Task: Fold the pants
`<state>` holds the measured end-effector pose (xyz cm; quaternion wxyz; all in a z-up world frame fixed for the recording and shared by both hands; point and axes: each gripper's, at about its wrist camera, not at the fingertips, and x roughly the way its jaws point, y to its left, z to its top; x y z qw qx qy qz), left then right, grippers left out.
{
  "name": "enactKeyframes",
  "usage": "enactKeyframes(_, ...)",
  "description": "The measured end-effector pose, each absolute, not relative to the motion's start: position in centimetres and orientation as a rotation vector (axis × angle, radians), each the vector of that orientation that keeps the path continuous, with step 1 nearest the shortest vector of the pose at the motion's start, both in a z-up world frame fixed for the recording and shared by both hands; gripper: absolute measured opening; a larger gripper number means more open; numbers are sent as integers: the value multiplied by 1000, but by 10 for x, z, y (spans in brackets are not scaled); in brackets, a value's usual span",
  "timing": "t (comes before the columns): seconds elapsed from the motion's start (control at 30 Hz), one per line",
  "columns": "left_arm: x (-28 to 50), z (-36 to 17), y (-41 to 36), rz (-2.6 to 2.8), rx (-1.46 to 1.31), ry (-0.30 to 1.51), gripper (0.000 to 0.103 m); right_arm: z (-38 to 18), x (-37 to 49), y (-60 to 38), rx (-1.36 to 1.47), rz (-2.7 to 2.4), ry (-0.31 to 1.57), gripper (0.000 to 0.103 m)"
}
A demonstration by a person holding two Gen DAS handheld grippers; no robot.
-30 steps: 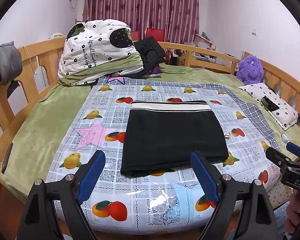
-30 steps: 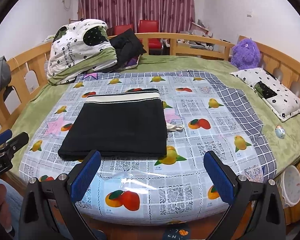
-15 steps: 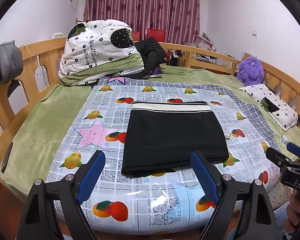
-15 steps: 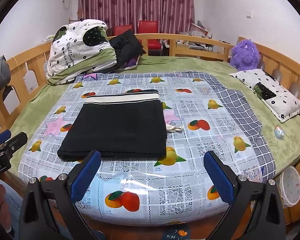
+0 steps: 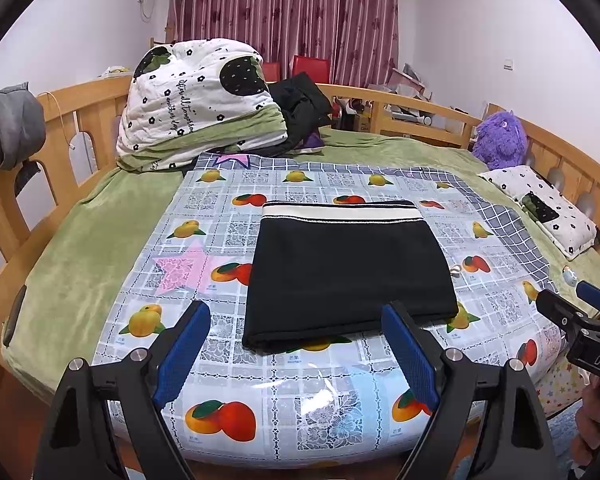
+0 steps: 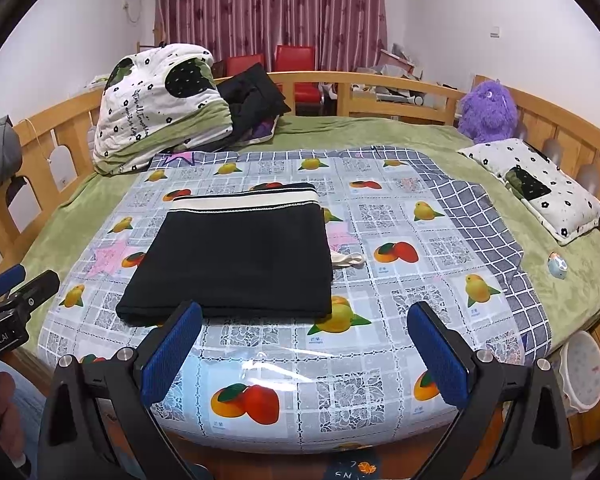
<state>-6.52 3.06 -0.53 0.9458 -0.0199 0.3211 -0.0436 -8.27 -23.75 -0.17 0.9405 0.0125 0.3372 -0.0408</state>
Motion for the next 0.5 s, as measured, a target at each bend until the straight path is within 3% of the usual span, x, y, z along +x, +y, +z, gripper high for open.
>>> enactKeyframes(0.5,-64,-6,29,-91,-37,654,87,0,-84,-237,28,-93,685,101)
